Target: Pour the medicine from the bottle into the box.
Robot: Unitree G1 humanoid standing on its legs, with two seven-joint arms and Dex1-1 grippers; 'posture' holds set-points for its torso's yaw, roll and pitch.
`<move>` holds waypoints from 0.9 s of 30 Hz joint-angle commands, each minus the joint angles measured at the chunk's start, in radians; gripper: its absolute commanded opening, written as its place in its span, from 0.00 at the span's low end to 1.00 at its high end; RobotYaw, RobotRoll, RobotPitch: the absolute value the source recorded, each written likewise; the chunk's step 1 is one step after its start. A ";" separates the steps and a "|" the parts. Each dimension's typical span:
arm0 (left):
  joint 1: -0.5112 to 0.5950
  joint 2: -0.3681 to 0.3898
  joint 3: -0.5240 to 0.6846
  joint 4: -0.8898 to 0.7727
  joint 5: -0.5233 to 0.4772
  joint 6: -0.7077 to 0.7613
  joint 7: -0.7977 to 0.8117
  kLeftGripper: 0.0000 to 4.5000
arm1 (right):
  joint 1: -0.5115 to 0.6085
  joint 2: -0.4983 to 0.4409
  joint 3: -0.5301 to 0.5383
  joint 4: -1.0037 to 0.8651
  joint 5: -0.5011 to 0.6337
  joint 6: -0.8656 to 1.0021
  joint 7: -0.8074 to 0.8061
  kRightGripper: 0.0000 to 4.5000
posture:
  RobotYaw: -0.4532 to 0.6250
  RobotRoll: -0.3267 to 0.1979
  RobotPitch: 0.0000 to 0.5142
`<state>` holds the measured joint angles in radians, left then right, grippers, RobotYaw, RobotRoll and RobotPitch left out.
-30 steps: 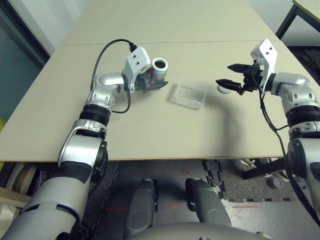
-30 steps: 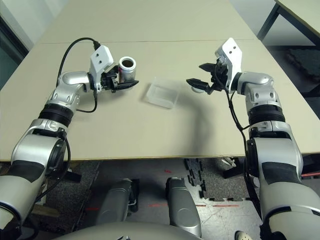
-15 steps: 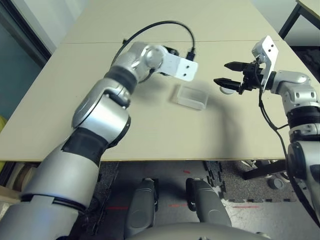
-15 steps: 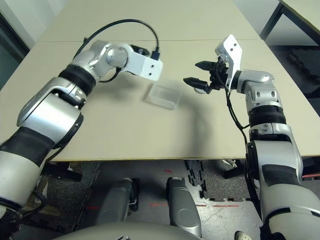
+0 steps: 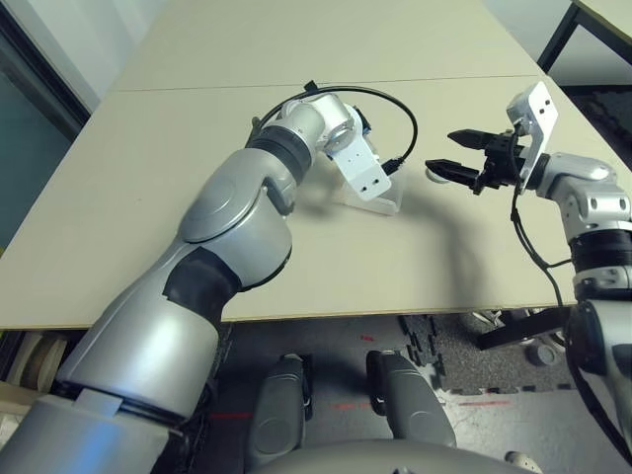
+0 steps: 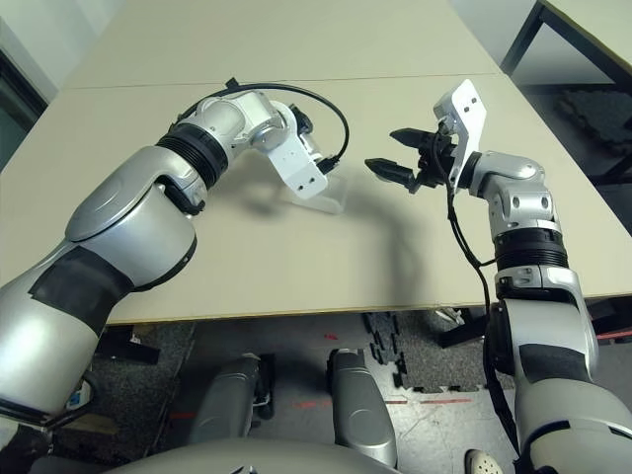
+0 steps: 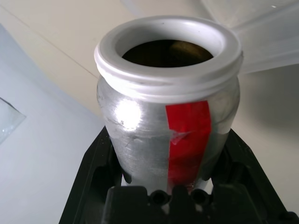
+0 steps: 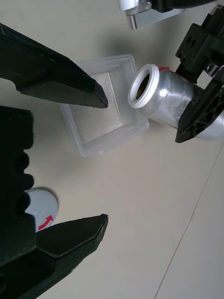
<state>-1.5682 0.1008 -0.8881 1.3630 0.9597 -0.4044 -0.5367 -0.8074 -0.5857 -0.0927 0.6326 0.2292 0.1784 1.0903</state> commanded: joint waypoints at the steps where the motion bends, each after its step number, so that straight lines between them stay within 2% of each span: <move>1: -0.012 0.016 0.005 0.021 0.005 0.008 -0.005 0.60 | 0.002 -0.014 -0.009 -0.014 0.013 0.012 -0.003 1.00 | 0.33 0.62 0.17; 8: -0.005 0.025 0.049 0.024 -0.029 0.013 -0.037 0.60 | -0.013 -0.005 0.001 0.001 0.007 0.006 0.001 1.00 | 0.35 0.62 0.17; 13: 0.022 0.041 0.194 0.022 -0.161 0.034 -0.136 0.60 | -0.017 -0.005 0.003 0.008 0.006 0.004 0.005 1.00 | 0.35 0.62 0.17; 16: 0.036 0.051 0.244 0.018 -0.203 0.042 -0.169 0.60 | -0.016 -0.004 0.006 0.008 0.005 0.005 0.010 1.00 | 0.36 0.62 0.18; 17: 0.045 0.052 0.278 0.017 -0.237 0.054 -0.198 0.60 | -0.016 -0.004 0.008 0.006 0.004 0.006 0.012 1.00 | 0.36 0.62 0.18; 20: 0.091 0.049 0.511 0.013 -0.468 0.194 -0.311 0.60 | -0.026 0.002 0.018 0.015 0.000 0.006 0.023 1.00 | 0.37 0.62 0.19; 23: 0.114 0.054 0.640 -0.001 -0.583 0.291 -0.350 0.60 | -0.034 0.006 0.024 0.024 -0.004 0.005 0.031 1.00 | 0.39 0.62 0.20; 27: 0.143 0.072 0.750 -0.024 -0.682 0.351 -0.346 0.60 | -0.052 0.013 0.031 0.041 -0.009 0.001 0.038 1.00 | 0.40 0.62 0.22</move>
<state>-1.4349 0.1606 -0.1749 1.3556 0.3253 -0.0858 -0.8739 -0.8464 -0.5757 -0.0775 0.6634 0.2245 0.1807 1.1198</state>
